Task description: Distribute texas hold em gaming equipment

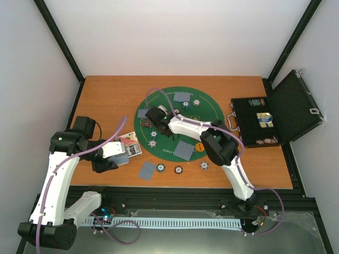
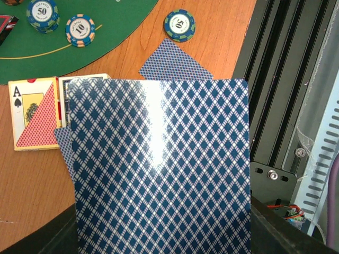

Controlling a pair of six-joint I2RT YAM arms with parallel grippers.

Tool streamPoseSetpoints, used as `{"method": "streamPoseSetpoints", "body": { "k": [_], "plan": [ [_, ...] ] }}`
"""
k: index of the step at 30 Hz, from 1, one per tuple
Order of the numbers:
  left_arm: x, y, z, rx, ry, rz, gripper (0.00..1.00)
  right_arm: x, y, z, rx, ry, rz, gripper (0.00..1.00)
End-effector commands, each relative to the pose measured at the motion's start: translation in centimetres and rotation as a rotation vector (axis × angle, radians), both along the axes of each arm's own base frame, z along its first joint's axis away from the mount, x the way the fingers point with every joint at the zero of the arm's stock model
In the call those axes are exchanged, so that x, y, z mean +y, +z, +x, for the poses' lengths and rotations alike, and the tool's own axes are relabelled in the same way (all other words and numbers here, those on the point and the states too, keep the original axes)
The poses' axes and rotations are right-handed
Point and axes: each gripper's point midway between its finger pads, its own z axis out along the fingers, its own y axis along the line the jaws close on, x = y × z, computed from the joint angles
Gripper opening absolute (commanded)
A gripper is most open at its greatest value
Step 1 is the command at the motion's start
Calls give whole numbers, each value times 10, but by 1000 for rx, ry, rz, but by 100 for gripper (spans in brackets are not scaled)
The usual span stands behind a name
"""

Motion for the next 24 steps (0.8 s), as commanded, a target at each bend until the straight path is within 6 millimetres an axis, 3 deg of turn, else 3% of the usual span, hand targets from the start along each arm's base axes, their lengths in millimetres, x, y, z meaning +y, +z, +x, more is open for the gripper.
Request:
{"method": "streamPoseSetpoints", "body": {
  "k": [1, 5, 9, 12, 19, 24],
  "plan": [
    [-1, 6, 2, -36, -19, -4, 1, -1, 14, 13, -121, 26, -165, 3],
    [-2, 7, 2, -37, -20, -8, 1, 2, -18, 0, -49, 48, -188, 7],
    [-1, 7, 2, -38, -20, -5, 1, 12, -33, -25, 31, 104, -133, 35],
    [-2, 10, 3, -40, -20, -7, 1, 19, -32, -43, 72, 128, -63, 51],
    [-2, 13, -1, -39, -20, -7, 1, 20, -9, -67, 129, 123, 118, 65],
    [-1, 15, -2, -40, -19, -7, 1, 4, 7, -71, 179, 43, 278, 69]
  ]
}}
